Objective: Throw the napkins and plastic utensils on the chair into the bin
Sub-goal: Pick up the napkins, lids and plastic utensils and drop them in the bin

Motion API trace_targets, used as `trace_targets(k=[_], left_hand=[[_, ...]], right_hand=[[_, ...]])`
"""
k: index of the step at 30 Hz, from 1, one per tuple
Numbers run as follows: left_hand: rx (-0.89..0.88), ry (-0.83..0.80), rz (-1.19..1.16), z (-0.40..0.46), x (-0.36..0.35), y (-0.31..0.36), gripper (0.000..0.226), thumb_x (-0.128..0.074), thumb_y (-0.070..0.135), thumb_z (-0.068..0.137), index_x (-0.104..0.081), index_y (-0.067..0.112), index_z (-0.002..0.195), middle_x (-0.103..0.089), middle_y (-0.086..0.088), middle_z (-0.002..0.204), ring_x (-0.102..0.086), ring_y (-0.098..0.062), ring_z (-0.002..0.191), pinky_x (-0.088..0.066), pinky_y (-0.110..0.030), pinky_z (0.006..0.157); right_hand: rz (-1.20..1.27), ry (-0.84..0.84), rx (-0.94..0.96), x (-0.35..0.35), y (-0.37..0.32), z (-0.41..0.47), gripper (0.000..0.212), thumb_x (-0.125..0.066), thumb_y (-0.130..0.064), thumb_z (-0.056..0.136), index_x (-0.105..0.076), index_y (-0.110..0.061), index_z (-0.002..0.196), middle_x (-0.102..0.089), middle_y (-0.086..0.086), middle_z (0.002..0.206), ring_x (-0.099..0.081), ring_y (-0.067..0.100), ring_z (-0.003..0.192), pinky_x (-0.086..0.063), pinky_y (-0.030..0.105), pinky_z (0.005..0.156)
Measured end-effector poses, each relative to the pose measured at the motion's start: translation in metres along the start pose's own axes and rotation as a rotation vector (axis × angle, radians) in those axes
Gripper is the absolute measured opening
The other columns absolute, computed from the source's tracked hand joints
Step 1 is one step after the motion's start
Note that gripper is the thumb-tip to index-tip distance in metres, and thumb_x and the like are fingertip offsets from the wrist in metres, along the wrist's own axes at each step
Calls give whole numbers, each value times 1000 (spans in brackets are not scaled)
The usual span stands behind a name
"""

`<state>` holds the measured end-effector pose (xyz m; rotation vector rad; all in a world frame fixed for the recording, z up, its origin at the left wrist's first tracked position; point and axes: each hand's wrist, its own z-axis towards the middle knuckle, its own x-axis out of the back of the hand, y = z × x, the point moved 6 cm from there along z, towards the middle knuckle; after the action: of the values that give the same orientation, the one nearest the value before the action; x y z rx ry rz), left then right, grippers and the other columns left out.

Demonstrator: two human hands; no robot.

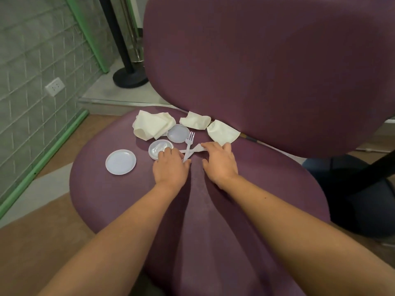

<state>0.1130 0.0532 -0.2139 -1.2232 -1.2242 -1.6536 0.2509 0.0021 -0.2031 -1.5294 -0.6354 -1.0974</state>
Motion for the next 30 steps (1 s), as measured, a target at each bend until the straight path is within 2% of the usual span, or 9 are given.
trace_targets(k=[3, 6, 9, 14, 17, 21, 26, 28, 30], left_hand=[[29, 1, -49, 0, 2, -4, 35, -58, 48, 91, -59, 18, 109, -57, -2, 113, -49, -24, 111, -44, -38, 81], [73, -2, -88, -1, 4, -6, 30, -55, 46, 93, -61, 20, 106, -58, 0, 113, -49, -23, 112, -43, -38, 81], [131, -19, -131, -1, 6, -7, 31, -51, 49, 94, -63, 21, 101, -59, 1, 110, -50, -23, 111, -43, -39, 82], [177, -16, -185, -10, 17, -6, 28, -51, 47, 95, -63, 22, 97, -60, 3, 110, -47, -22, 114, -39, -39, 88], [202, 23, -235, -18, 29, -3, 23, -50, 42, 96, -60, 22, 98, -59, 3, 111, -44, -23, 117, -34, -39, 92], [231, -30, -394, -32, 41, 13, 17, -51, 33, 98, -58, 17, 100, -61, -1, 107, -51, -28, 111, -37, -41, 91], [185, -64, -510, -54, 47, 44, 6, -51, 24, 96, -56, 27, 94, -63, 0, 107, -54, -27, 110, -40, -41, 91], [158, -90, -523, -65, 50, 60, 10, -50, 24, 95, -59, 29, 95, -63, 2, 111, -55, -26, 111, -41, -40, 92], [128, -142, -600, -78, 52, 79, 9, -51, 26, 94, -57, 33, 92, -63, 6, 106, -58, -23, 106, -44, -42, 94]], right_hand=[[-135, -70, 59, -13, -6, 10, 55, -48, -19, 96, -34, -22, 149, -40, -3, 148, -35, 27, 124, -37, 35, 102], [-249, -25, 94, -15, -11, 12, 44, -50, -21, 97, -44, -19, 140, -44, 4, 136, -38, 28, 122, -39, 36, 99], [-319, 18, 117, -10, -14, 8, 32, -52, -14, 94, -49, -13, 126, -47, 9, 125, -43, 29, 116, -41, 35, 89], [-318, -57, 103, -2, -15, -1, 28, -48, -4, 93, -49, -8, 120, -50, 12, 121, -46, 29, 115, -44, 36, 84], [-161, -82, -17, 8, -3, -16, 26, -46, -3, 92, -54, -7, 116, -54, 11, 120, -49, 30, 116, -45, 38, 85], [208, -91, -248, 23, 18, -46, 34, -51, -5, 84, -64, -21, 111, -63, 9, 113, -59, 29, 105, -50, 35, 86], [477, -27, -455, 47, 45, -92, 16, -59, -8, 86, -65, -18, 97, -68, 7, 99, -64, 21, 88, -48, 25, 73], [555, 18, -508, 59, 56, -114, 11, -60, -7, 86, -60, -17, 90, -66, 5, 84, -61, 17, 67, -48, 25, 60], [604, 67, -557, 73, 68, -135, 7, -62, -9, 84, -60, -16, 85, -66, 5, 75, -61, 18, 59, -55, 31, 60]])
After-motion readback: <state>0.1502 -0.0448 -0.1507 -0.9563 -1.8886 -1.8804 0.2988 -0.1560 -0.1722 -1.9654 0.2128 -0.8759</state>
